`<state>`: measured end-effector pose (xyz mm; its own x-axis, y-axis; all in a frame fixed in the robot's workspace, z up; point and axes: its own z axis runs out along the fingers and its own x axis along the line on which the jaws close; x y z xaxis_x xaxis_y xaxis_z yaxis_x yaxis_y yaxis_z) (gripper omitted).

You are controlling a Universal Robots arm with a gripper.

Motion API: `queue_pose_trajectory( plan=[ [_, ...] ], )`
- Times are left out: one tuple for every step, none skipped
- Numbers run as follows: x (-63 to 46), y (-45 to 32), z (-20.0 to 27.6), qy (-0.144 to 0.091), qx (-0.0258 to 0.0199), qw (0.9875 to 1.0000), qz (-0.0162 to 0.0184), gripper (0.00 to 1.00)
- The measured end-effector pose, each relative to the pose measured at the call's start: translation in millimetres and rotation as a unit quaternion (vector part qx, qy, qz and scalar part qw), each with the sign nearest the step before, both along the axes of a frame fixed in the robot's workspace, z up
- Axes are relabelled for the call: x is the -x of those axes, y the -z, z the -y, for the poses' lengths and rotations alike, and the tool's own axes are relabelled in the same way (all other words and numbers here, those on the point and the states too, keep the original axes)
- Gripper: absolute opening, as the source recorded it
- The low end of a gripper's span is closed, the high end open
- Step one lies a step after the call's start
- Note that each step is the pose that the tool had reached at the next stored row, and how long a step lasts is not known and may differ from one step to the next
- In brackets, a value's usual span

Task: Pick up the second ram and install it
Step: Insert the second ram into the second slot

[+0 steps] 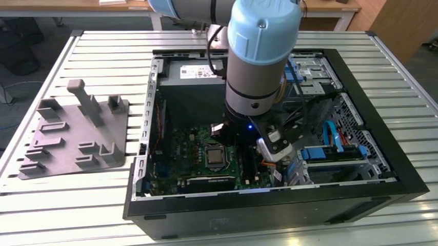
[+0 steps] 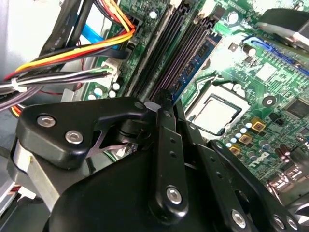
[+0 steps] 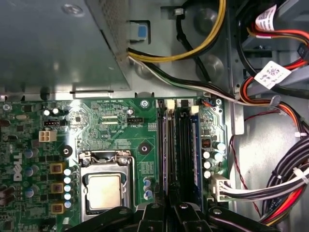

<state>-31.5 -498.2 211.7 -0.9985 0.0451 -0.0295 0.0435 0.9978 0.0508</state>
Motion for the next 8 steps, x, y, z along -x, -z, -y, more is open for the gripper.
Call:
queue_pose_trajectory(
  plan=[
    [-0.9, -0.1, 0.1, 0.0, 0.0025, 1.0, 0.0, 0.14],
    [-1.3, -0.1, 0.2, 0.001, 0.0039, 1.0, 0.0, 0.14],
    [-1.4, 0.0, 0.2, 0.002, 0.0048, 1.0, 0.0, 0.14],
    [-1.4, -0.1, 0.2, 0.004, 0.0054, 1.0, 0.0, 0.14],
    [-1.4, -0.2, 0.2, 0.005, 0.006, 1.0, -0.0001, 0.14],
    [-1.5, -0.4, 0.1, 0.005, 0.0063, 1.0, -0.0001, 0.14],
    [-1.5, -0.6, -0.3, 0.005, 0.0064, 1.0, -0.0001, 0.14],
    [-1.5, -0.6, -0.7, 0.005, 0.0064, 1.0, 0.0, 0.14]
  ],
)
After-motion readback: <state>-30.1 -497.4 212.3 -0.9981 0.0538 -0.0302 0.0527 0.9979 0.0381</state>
